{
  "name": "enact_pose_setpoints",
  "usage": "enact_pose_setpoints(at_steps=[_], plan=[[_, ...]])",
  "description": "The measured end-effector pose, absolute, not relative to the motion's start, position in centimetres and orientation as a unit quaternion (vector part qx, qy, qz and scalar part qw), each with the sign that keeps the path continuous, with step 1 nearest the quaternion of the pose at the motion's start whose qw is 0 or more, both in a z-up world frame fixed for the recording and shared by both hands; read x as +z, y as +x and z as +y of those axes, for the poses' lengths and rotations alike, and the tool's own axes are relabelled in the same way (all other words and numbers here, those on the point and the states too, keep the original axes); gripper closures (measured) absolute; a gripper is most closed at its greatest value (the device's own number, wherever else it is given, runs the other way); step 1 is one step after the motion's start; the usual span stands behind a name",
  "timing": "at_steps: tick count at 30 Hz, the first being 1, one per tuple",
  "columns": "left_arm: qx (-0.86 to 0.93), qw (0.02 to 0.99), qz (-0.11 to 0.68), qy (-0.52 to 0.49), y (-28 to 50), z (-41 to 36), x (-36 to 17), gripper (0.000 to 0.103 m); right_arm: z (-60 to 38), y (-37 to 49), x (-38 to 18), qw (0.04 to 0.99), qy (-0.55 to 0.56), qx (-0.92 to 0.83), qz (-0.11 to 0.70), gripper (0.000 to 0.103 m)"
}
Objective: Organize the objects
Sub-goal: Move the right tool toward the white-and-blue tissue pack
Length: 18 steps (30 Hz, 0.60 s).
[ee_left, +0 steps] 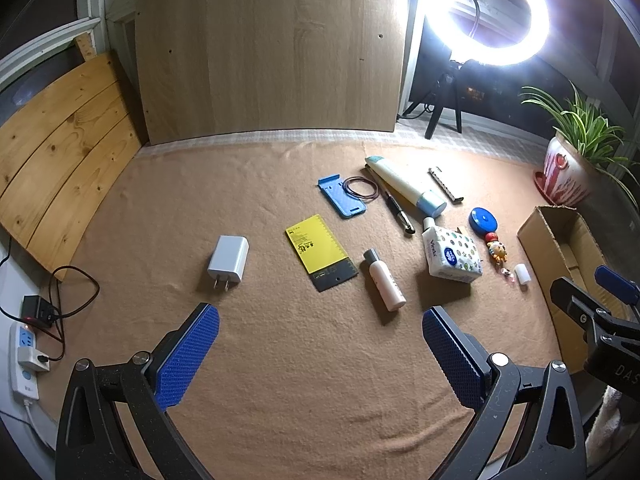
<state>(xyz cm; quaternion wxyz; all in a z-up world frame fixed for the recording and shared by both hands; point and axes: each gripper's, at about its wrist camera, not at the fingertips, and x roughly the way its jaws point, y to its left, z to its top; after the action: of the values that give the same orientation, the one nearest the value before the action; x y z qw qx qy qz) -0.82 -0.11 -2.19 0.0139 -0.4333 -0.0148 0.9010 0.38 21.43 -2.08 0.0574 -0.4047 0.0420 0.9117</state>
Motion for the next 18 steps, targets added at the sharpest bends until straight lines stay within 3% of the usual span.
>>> enact_pose_setpoints(at_steps=[18], plan=[[0.898, 0.022, -0.011, -0.438, -1.42, -0.14, -2.67, 0.0, 21.27, -0.38, -2.74, 0.056, -0.415, 0.907, 0.038, 0.006]])
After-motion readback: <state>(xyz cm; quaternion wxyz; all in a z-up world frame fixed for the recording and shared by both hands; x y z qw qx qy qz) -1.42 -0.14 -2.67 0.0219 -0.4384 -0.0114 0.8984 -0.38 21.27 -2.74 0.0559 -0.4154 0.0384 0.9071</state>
